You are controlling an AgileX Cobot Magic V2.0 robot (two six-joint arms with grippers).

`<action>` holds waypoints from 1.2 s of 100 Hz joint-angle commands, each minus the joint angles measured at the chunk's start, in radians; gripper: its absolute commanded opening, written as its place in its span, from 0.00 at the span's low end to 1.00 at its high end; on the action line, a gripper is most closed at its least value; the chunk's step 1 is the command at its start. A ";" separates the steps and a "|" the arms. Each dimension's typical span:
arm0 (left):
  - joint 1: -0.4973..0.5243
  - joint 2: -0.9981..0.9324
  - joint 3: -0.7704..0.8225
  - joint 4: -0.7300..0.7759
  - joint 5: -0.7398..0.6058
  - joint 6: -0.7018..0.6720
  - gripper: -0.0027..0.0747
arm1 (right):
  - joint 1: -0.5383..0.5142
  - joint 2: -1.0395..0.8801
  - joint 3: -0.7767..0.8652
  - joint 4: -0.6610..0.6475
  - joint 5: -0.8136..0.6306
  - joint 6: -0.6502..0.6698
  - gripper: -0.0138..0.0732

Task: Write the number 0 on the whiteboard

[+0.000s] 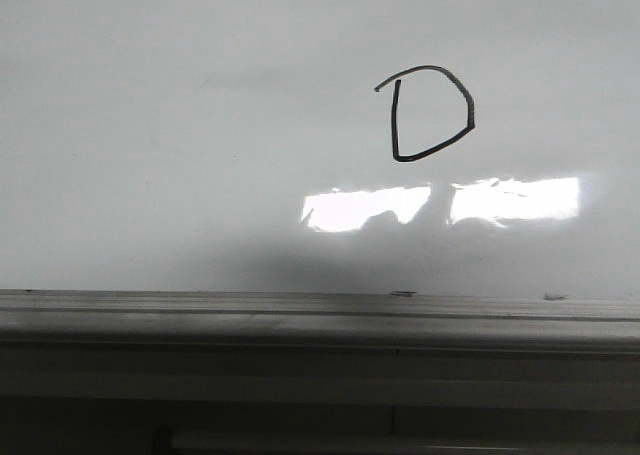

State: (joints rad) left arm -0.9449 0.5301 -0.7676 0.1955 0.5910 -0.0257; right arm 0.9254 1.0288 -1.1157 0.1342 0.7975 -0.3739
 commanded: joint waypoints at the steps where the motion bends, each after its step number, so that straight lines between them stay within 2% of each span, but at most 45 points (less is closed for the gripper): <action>1: -0.056 0.065 -0.095 -0.086 0.075 0.162 0.60 | 0.060 0.037 -0.031 0.002 -0.036 -0.010 0.10; 9: -0.117 0.121 -0.132 -0.158 0.194 0.272 0.53 | 0.121 0.066 -0.032 0.004 -0.065 -0.015 0.10; 21: -0.191 0.195 -0.158 -0.163 0.282 0.282 0.46 | 0.206 0.105 -0.060 0.004 -0.068 -0.021 0.10; 42: -0.251 0.277 -0.165 -0.166 0.282 0.282 0.45 | 0.283 0.128 -0.123 0.004 -0.088 -0.021 0.10; 71: -0.253 0.298 -0.165 -0.174 0.202 0.282 0.43 | 0.295 0.128 -0.131 0.010 -0.063 -0.021 0.10; 83: -0.253 0.309 -0.165 -0.174 0.190 0.282 0.31 | 0.311 0.128 -0.131 0.010 -0.063 -0.021 0.10; 100: -0.253 0.319 -0.165 -0.174 0.196 0.282 0.01 | 0.312 0.128 -0.131 0.010 -0.067 -0.021 0.10; 101: -0.253 0.322 -0.165 -0.174 0.196 0.282 0.01 | 0.312 0.128 -0.131 0.010 -0.067 -0.021 0.10; 102: -0.253 0.322 -0.165 -0.174 0.196 0.282 0.01 | 0.212 0.128 -0.131 0.010 -0.071 -0.021 0.10; 112: -0.253 0.326 -0.165 -0.174 0.190 0.282 0.01 | 0.210 0.128 -0.131 0.008 -0.079 -0.021 0.12; 120: -0.248 0.326 -0.165 -0.165 0.176 0.237 0.01 | 0.208 0.124 -0.131 -0.030 -0.079 -0.019 0.22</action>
State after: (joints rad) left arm -1.1953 0.8595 -0.8993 0.0486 0.8340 0.2871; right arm 1.1543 1.1756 -1.2120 0.1619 0.7990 -0.4027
